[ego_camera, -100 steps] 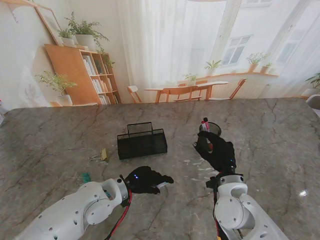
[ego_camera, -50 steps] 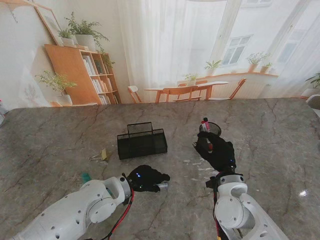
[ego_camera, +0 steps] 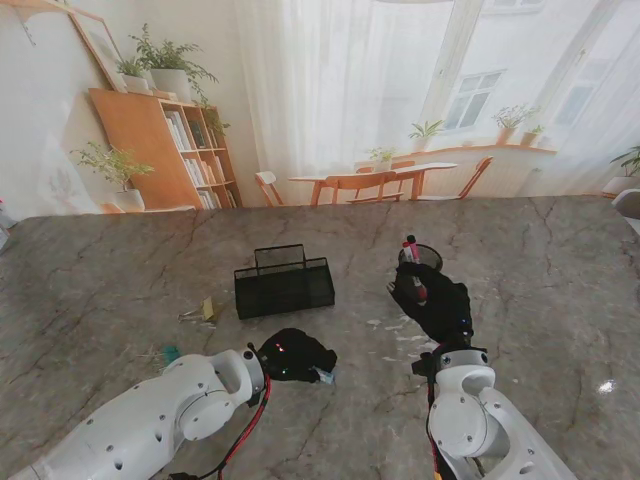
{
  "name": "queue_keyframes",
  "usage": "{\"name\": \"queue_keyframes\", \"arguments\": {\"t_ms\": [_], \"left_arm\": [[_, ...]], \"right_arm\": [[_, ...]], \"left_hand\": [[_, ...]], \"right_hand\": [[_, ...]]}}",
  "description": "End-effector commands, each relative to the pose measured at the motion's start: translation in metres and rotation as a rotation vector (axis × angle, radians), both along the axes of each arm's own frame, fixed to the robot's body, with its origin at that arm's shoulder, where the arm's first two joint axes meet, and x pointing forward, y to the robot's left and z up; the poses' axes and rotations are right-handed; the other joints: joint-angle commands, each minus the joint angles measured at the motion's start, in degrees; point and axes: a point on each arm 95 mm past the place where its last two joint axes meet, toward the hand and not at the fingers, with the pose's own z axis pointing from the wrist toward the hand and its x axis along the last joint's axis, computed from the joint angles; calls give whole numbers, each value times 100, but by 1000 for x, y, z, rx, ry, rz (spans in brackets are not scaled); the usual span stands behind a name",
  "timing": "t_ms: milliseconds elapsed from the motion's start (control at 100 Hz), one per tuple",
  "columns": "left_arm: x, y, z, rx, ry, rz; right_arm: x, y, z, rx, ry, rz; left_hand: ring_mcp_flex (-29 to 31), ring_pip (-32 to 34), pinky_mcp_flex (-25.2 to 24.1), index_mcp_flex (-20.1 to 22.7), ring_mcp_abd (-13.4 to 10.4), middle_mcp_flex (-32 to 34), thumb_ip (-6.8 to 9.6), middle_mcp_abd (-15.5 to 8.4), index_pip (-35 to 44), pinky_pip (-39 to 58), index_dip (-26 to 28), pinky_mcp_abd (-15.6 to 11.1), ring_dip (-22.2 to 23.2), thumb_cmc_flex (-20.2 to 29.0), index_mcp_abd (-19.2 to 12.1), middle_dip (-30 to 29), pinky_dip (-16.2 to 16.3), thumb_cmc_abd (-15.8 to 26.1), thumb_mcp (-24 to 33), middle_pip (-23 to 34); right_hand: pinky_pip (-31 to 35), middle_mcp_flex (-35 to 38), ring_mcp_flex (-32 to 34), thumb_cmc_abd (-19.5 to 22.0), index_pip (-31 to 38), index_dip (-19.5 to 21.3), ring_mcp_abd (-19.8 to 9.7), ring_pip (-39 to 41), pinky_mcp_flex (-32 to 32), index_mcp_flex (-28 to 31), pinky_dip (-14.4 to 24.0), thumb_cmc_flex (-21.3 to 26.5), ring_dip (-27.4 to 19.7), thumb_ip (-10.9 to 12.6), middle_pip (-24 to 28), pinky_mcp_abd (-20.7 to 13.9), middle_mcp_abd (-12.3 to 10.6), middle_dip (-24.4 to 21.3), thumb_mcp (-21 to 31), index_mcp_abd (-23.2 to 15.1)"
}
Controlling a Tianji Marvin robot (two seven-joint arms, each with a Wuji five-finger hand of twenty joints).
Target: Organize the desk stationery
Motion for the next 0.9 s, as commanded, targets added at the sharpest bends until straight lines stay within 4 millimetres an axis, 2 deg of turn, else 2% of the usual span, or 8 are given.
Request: {"name": "queue_keyframes", "arguments": {"t_ms": [0,60,140,260,380,590,890], "left_arm": [[-19,20,-41,71,92,18],[-18,20,-39,50,91,25],[-19,20,-36,21,85,39],[-19,20,-31,-19,79,61],[-20,19,-26,-43,70,65],[-21,19,-14,-68,39,66],[-22,23,15,-93,-47,70]], "right_arm": [[-1,1,-2,6,9,4],[-1,1,-2,9,7,4],[-1,1,-2,12,7,4],[0,1,-2,13,7,6],[0,1,-3,13,5,4],[-1,-1,-2,15,1,-8],[-1,-2,-2,19,-1,-15]], "left_hand": [[130,283,57,-82,-94,750,398,56,772,334,213,-198,173,7,-3,-608,148,-214,635,425],[43,494,-57,-284,-132,633,411,-29,1237,346,68,-224,296,-426,-21,-589,385,-413,1456,769],[-30,658,-145,-442,-154,545,480,-120,1674,346,-64,-242,336,-805,-57,-612,559,-601,2216,1070],[-100,827,-311,-574,-120,480,488,-167,2011,315,38,-228,355,-1073,-88,-662,810,-791,2895,1350],[-113,845,-388,-546,-46,521,460,-148,2076,298,64,-207,341,-1067,-109,-689,857,-892,2979,1373],[-54,791,-366,-367,46,645,298,-129,2012,267,-12,-197,224,-1017,-169,-777,946,-1035,2976,1279],[-41,752,-350,-325,22,683,259,-151,1974,222,-34,-240,167,-1008,-203,-804,951,-1028,2912,1201]], "right_hand": [[91,83,27,194,36,109,-7,15,-8,36,61,-15,95,-59,80,42,20,93,-141,-29],[94,95,39,218,46,112,-9,21,-6,58,63,-5,99,-59,84,41,28,95,-150,-21],[97,94,33,243,48,112,-12,19,-7,61,65,-1,99,-59,83,36,27,95,-166,-31],[106,111,43,265,53,113,-10,27,2,71,70,-2,104,-58,89,36,22,98,-187,-35],[108,108,44,287,52,112,-19,29,-2,63,72,5,106,-55,87,35,19,99,-198,-34],[116,115,37,314,62,113,-19,28,2,89,77,14,108,-53,87,39,23,100,-228,-32],[121,119,48,334,62,107,-15,32,2,101,80,25,110,-50,83,44,16,98,-255,-36]]}}
